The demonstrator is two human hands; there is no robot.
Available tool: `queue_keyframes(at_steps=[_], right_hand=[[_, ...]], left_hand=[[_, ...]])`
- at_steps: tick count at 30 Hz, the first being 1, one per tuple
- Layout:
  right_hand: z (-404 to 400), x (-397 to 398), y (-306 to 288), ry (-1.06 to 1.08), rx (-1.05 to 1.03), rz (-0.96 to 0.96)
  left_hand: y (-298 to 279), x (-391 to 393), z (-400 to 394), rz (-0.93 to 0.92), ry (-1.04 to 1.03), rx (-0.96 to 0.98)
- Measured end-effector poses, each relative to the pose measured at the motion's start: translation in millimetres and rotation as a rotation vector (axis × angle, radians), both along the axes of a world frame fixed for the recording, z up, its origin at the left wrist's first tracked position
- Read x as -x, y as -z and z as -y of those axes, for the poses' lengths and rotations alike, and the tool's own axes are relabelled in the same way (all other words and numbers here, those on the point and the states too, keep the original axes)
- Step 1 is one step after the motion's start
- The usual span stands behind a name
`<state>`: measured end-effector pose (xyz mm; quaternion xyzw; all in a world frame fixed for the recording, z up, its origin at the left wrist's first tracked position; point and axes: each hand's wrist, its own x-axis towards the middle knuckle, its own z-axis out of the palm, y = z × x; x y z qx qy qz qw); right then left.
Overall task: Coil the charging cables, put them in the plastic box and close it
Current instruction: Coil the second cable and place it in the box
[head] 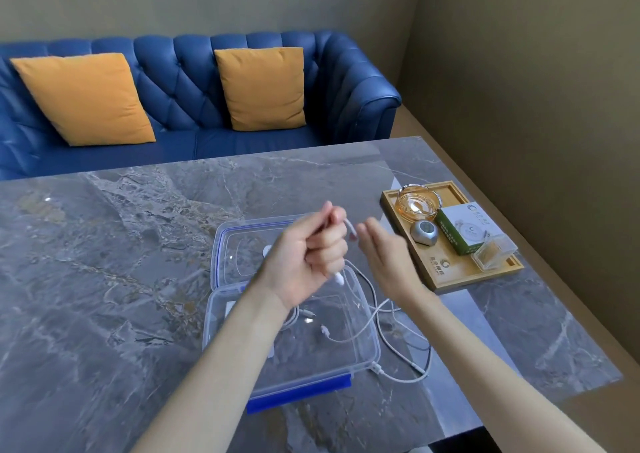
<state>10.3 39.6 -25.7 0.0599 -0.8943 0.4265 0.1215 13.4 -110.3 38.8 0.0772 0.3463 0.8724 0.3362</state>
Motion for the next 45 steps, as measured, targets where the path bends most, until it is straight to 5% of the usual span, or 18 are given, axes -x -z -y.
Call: queue_keyframes(at_steps=[5,13,25,30,36,42,45], right_hand=[[21,-21,-2,-0.265,-0.304,0.047],[21,-23,-29,-0.509,-0.258,0.435],[23,-15,11,-0.407,-0.741,0.218],[32,-29,-14,-0.591,-0.554,0.33],[11,-23,-57,-0.562,-0.466,0.299],[-10,-4,-82,-0.447,-0.259,0.193],[-16,5,-80,-0.392,-0.036,0.17]], left_hand=[[-1,27,-1,-0.069,-0.246,0.088],[37,33,6,-0.103,-0.351,0.282],[30,34,8,-0.102,-0.333,0.38],[42,34,6,-0.177,-0.269,0.375],[51,22,15,-0.393,-0.084,0.583],[46,-3,6,-0.309,0.093,0.593],[42,-10,3,-0.195,0.166,0.441]])
